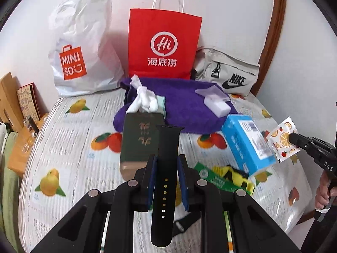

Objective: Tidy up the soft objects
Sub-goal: 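Grasp the fruit-print packet with the right gripper while the left gripper carries the strap toward the towel, then lower strap and fruit-print packet onto the purple towel and open both grippers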

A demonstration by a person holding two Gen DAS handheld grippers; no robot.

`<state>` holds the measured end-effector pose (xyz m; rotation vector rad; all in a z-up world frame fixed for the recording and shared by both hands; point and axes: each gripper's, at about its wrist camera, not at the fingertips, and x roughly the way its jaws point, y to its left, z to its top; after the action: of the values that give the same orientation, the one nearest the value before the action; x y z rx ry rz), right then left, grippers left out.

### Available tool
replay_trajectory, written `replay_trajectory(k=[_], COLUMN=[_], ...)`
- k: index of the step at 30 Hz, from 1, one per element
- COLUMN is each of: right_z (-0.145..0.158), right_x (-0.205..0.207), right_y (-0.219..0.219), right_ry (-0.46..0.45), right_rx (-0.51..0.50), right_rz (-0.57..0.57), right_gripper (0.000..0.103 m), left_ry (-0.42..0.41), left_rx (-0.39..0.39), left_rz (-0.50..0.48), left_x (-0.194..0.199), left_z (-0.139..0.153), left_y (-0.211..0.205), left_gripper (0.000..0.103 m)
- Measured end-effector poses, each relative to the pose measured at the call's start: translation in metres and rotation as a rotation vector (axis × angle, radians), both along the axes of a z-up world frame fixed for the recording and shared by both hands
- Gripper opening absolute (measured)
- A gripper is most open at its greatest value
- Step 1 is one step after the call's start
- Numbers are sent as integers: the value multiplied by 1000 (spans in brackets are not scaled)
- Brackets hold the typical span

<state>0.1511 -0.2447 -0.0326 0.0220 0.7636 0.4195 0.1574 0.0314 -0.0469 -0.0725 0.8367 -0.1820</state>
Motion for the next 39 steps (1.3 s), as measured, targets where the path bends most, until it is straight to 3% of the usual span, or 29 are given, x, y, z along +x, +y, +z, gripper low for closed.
replay_trajectory(k=[9, 26, 39], right_z=[1, -40, -79], right_x=[59, 172, 212], right_y=[9, 15, 24], right_ry=[-5, 92, 197], right_rx=[-19, -10, -8], right_rz=[0, -30, 11], right_gripper=[3, 3, 3], left_ry=[-9, -2, 48], left_rx=[-7, -24, -85], left_rz=[17, 15, 34], left_x=[47, 133, 193], left_z=[11, 9, -16], left_y=[-2, -4, -6], left_gripper=[20, 20, 20])
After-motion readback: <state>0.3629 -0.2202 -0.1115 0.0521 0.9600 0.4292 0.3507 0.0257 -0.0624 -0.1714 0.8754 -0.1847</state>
